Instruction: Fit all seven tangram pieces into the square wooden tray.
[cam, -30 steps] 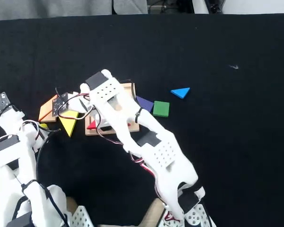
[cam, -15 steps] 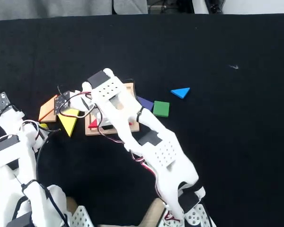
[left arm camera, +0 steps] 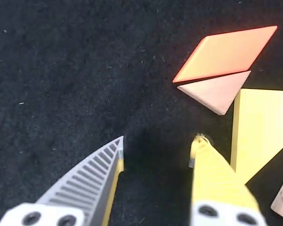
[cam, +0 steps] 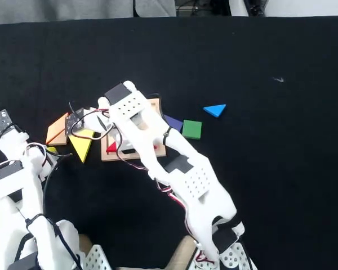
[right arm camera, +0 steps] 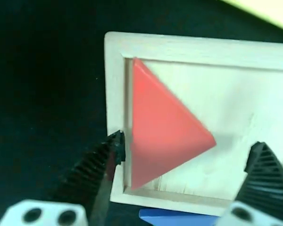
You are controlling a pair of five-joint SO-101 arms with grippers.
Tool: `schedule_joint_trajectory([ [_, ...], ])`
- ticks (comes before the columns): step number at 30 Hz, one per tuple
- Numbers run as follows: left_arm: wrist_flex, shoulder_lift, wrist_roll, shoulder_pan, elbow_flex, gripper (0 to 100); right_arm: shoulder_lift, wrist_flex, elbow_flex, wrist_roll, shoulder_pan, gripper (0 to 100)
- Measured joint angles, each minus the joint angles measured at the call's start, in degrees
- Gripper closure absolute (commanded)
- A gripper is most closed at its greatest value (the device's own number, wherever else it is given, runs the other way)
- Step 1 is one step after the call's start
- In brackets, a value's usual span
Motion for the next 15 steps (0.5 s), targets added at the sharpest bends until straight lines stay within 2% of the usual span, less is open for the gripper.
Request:
schedule_joint_trajectory([
  [4,0.0,0.0,0.0,0.0,0.0,77,-0.09,3.69,-3.25,0.0,0.0,76.8],
  [8,0.0,0.0,0.0,0.0,0.0,77,-0.18,4.84,-7.74,-0.7,1.76,97.3],
  [9,0.0,0.0,0.0,0.0,0.0,77,-0.18,4.75,-8.62,-1.76,2.11,99.2],
  [11,0.0,0.0,0.0,0.0,0.0,77,-0.18,1.67,-10.02,-6.59,2.11,96.9],
  [15,0.0,0.0,0.0,0.0,0.0,77,0.53,-7.47,-10.64,-22.24,2.02,98.7],
])
